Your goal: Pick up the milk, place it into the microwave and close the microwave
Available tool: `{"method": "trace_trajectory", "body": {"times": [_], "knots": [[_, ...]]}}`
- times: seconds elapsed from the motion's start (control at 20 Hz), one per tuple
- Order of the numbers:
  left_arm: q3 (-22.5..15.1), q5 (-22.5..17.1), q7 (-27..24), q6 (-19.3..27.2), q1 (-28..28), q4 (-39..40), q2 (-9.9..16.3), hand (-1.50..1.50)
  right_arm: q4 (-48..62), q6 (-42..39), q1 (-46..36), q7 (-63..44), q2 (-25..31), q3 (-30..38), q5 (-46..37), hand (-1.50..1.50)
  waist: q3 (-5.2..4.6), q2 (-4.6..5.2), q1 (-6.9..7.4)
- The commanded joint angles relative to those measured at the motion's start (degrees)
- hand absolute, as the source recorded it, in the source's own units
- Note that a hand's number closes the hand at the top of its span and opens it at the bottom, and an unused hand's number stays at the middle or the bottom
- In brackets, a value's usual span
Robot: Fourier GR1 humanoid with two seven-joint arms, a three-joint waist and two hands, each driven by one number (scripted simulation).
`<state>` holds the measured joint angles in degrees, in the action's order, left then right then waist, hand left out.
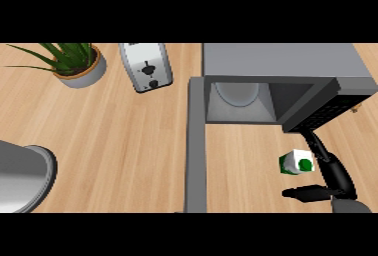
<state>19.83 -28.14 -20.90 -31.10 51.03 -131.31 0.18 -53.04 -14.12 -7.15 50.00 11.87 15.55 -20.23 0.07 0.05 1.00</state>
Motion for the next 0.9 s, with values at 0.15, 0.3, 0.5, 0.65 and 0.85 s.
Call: {"method": "trace_trajectory", "body": {"times": [0.15,0.3,0.5,0.65,0.85], "knots": [[-4.1,2.5,-1.4,0.8,2.0,-1.5,-0.2,-1.5,15.1,3.7,-4.6,9.1,2.9,0.9,-2.0,1.5,0.02,0.03,0.2],[-5.1,2.4,-1.1,1.7,2.7,-2.3,-0.2,-1.5,16.1,10.3,-6.2,7.7,-1.1,-0.1,-3.4,1.5,0.0,-0.01,0.12],[2.6,-2.0,-1.0,-3.5,0.6,2.4,0.2,-1.5,21.3,16.4,-7.7,13.0,0.6,0.1,-6.2,-1.5,0.02,0.08,0.19],[2.8,-1.1,-1.9,-4.3,1.5,2.6,-0.2,-1.5,24.0,19.1,-10.4,13.1,3.1,-0.2,-8.4,1.5,0.04,0.14,0.6],[3.3,-2.2,0.1,-3.0,0.0,1.3,-0.1,-1.5,30.7,21.1,-12.9,15.6,4.1,0.8,-9.0,1.5,0.07,0.23,0.44]]}}
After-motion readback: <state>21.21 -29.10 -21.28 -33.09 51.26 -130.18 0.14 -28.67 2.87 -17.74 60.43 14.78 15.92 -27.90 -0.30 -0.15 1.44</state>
